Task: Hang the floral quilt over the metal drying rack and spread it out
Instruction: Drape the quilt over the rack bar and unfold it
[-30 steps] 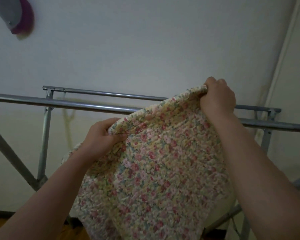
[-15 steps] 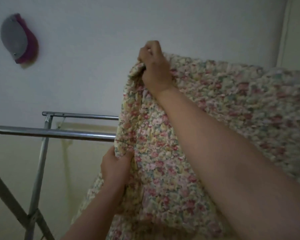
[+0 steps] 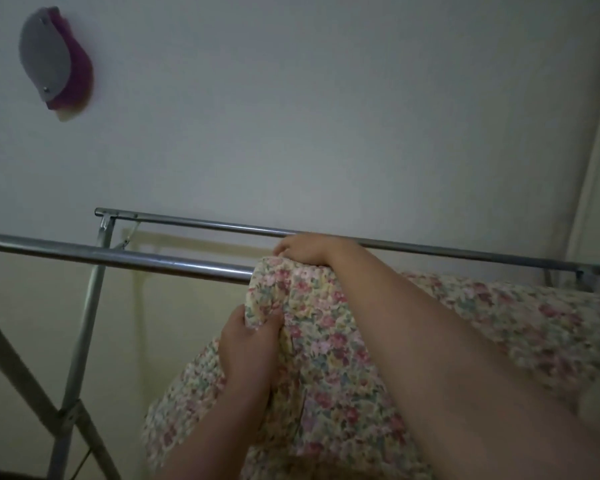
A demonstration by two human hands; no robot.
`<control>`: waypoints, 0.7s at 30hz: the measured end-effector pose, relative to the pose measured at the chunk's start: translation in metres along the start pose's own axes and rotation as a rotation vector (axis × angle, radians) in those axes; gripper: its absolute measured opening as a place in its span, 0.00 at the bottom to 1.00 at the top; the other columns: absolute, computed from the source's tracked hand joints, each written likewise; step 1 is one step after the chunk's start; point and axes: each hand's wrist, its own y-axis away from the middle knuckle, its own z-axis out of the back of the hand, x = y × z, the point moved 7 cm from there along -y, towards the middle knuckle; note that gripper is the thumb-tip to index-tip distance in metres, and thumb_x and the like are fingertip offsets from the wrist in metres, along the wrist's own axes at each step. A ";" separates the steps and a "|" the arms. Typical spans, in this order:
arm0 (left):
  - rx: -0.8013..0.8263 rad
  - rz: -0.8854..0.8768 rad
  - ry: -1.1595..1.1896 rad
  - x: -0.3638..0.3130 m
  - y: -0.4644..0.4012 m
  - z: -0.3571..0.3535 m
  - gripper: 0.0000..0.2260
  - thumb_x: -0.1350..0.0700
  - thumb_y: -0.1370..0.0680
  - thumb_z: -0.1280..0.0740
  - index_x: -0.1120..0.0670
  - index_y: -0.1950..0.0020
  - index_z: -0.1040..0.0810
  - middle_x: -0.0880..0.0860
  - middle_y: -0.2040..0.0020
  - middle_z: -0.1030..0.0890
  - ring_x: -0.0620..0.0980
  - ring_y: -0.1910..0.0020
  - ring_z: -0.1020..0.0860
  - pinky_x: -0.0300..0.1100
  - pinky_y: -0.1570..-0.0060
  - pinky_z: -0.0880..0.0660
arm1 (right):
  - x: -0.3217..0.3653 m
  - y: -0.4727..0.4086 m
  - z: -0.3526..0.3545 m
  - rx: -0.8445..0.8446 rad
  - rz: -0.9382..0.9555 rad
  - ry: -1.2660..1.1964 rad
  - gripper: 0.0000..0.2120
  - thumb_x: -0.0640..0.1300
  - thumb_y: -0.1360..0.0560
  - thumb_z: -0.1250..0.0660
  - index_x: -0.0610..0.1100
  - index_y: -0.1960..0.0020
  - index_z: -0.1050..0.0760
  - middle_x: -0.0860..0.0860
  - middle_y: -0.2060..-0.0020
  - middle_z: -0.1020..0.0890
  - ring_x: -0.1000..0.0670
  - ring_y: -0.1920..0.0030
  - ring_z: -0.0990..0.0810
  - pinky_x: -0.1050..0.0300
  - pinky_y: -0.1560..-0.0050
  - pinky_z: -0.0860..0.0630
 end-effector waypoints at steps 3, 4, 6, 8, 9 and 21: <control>-0.015 0.015 0.005 -0.003 -0.001 -0.003 0.05 0.53 0.31 0.29 0.50 0.57 0.22 0.51 0.58 0.18 0.53 0.57 0.21 0.53 0.50 0.24 | 0.000 0.012 0.005 0.028 0.006 0.080 0.18 0.48 0.21 0.46 0.39 0.40 0.26 0.42 0.37 0.25 0.44 0.39 0.27 0.49 0.36 0.32; -0.018 0.031 0.009 -0.002 0.000 -0.004 0.05 0.52 0.31 0.29 0.50 0.57 0.22 0.52 0.57 0.18 0.54 0.57 0.21 0.53 0.50 0.24 | -0.001 0.018 0.008 0.023 0.008 0.083 0.18 0.50 0.21 0.46 0.40 0.40 0.25 0.43 0.38 0.25 0.44 0.40 0.26 0.47 0.36 0.32; -0.027 0.052 0.016 0.000 0.003 -0.006 0.05 0.52 0.31 0.29 0.49 0.57 0.23 0.53 0.57 0.18 0.55 0.56 0.21 0.54 0.49 0.24 | -0.005 0.032 0.011 0.018 0.037 0.118 0.19 0.51 0.20 0.47 0.39 0.40 0.27 0.42 0.39 0.25 0.43 0.40 0.27 0.48 0.36 0.33; -0.031 0.065 0.019 0.001 0.004 -0.006 0.05 0.52 0.31 0.29 0.49 0.59 0.23 0.53 0.57 0.18 0.55 0.56 0.21 0.54 0.49 0.24 | -0.010 0.049 0.013 -0.020 0.089 0.109 0.19 0.50 0.19 0.48 0.39 0.38 0.27 0.43 0.38 0.26 0.45 0.40 0.28 0.54 0.40 0.34; -0.030 0.076 0.026 0.001 0.005 -0.006 0.05 0.52 0.32 0.29 0.49 0.59 0.23 0.53 0.58 0.18 0.56 0.56 0.21 0.54 0.49 0.24 | -0.016 0.059 0.013 -0.058 0.105 0.078 0.19 0.51 0.19 0.47 0.41 0.38 0.28 0.44 0.38 0.25 0.46 0.40 0.28 0.56 0.42 0.34; -0.061 0.153 0.056 -0.005 0.010 -0.005 0.10 0.50 0.38 0.28 0.52 0.60 0.21 0.54 0.60 0.18 0.56 0.59 0.20 0.55 0.51 0.22 | -0.138 0.217 0.009 -0.820 -0.093 0.261 0.23 0.58 0.24 0.44 0.42 0.40 0.25 0.44 0.43 0.20 0.43 0.42 0.24 0.46 0.41 0.30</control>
